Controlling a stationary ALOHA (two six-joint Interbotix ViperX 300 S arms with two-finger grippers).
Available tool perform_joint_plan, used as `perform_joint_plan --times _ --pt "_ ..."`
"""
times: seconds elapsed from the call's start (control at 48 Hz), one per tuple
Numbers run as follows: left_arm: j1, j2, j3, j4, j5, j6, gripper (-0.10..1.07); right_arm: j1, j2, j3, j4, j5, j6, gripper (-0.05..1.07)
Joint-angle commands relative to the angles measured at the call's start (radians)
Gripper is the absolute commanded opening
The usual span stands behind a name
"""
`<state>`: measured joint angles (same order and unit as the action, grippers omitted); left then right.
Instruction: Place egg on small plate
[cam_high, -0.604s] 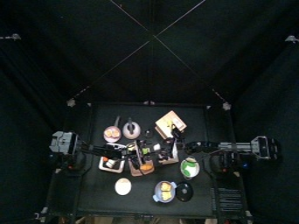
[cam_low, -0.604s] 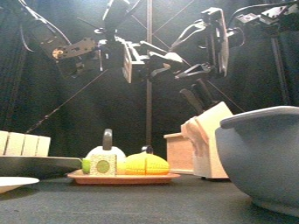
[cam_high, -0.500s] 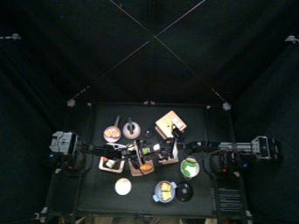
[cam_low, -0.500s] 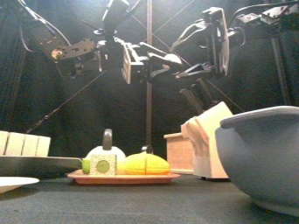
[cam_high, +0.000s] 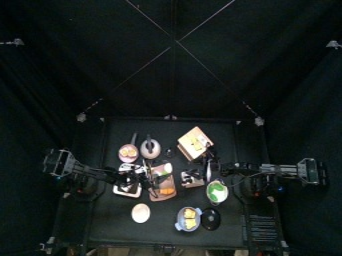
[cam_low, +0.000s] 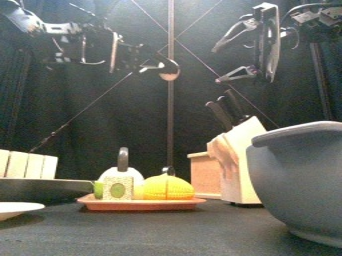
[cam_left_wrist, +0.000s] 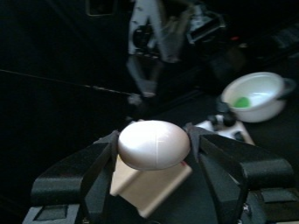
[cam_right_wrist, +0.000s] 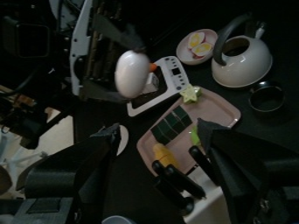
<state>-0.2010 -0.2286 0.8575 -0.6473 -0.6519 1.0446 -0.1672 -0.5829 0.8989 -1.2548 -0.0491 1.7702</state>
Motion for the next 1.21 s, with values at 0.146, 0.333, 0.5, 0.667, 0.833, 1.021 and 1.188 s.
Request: perform_joint_plan --times 0.146,0.333,0.5,0.667,0.833,1.021,1.188 --pt "-0.058 -0.156 0.029 -0.132 0.360 -0.002 0.88 -0.008 -0.005 0.014 -0.002 -0.003 0.002 0.99" --pt "-0.091 -0.166 0.091 -0.156 0.428 -0.005 0.88 -0.009 -0.012 0.011 0.021 -0.003 0.003 0.99" --pt "-0.178 -0.169 0.147 -0.272 0.397 -0.055 0.88 -0.009 -0.015 0.006 0.061 -0.003 0.003 0.99" --pt "-0.288 -0.167 0.166 -0.474 0.342 -0.109 0.88 -0.020 -0.014 0.005 0.104 0.005 0.003 0.99" --pt "-0.367 -0.132 0.178 -0.676 0.272 -0.109 0.88 -0.031 -0.015 0.002 0.143 0.018 0.002 0.99" --pt "-0.397 -0.078 0.170 -0.807 0.233 -0.106 0.88 -0.032 -0.012 0.003 0.149 0.021 0.005 0.99" --pt "-0.434 -0.040 0.155 -0.815 0.230 -0.104 0.88 -0.032 -0.015 0.008 0.152 0.021 0.002 0.99"
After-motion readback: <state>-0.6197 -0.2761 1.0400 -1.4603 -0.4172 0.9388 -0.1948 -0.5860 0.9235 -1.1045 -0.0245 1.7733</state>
